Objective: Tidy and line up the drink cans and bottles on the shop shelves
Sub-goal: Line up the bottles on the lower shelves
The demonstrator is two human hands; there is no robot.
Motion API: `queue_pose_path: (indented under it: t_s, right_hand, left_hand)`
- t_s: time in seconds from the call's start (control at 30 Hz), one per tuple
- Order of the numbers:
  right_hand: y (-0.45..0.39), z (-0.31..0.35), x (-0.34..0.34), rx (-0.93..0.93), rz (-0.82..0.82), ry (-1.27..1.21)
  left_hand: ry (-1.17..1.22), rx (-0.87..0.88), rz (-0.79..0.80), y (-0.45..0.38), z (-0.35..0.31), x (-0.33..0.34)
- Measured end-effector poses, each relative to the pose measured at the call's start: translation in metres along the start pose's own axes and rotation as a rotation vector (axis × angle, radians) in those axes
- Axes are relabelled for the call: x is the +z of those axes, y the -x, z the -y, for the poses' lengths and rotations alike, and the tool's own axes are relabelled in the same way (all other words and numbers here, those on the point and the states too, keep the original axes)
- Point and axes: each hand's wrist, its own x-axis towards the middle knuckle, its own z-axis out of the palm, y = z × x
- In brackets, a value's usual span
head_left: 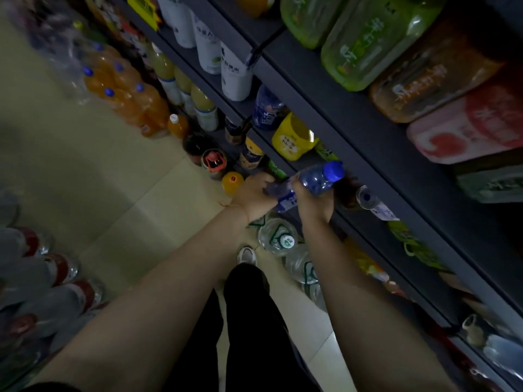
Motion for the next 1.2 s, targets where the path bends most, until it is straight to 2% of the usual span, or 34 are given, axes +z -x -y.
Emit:
queue_pose_path:
  t_s: [0.07,0.13,0.3,0.53,0.63,0.73,0.87,0.97,1.2]
  right_hand:
    - [0.022,-0.004,-0.009,-0.047,0.093,0.138]
    - [0.055,0.0,-0.019,-0.121,0.156,0.143]
    - [0.146,0.038,-0.071,-0.254,0.261,0.06]
    - [0.231,0.095,-0.186,-0.338,0.237,-0.149]
    - [0.263,0.103,-0.237,-0.425,0.234,-0.183]
    - [0.285,0.093,-0.302,-0.551,0.253,-0.228]
    - [0.308,0.061,-0.42,-0.692,0.286,-0.239]
    - [0.318,0.034,-0.514,-0.831,0.204,-0.177]
    - [0.329,-0.003,-0.699,-0.98,-0.016,-0.206]
  left_hand:
    - [-0.117,0.055,0.041,0.022,0.002,-0.006]
    - [-0.142,0.131,0.052,0.05,0.0,-0.01]
    - [0.096,0.229,0.016,0.138,-0.035,-0.022]
    - [0.568,0.289,-0.016,0.251,-0.123,-0.031]
    - [0.579,0.358,-0.035,0.288,-0.162,-0.013]
    - [0.55,0.452,-0.014,0.333,-0.198,0.028]
    - [0.591,0.586,0.067,0.404,-0.239,0.121]
    - [0.613,0.691,0.135,0.462,-0.277,0.198]
    - [0.511,0.947,0.266,0.55,-0.358,0.35]
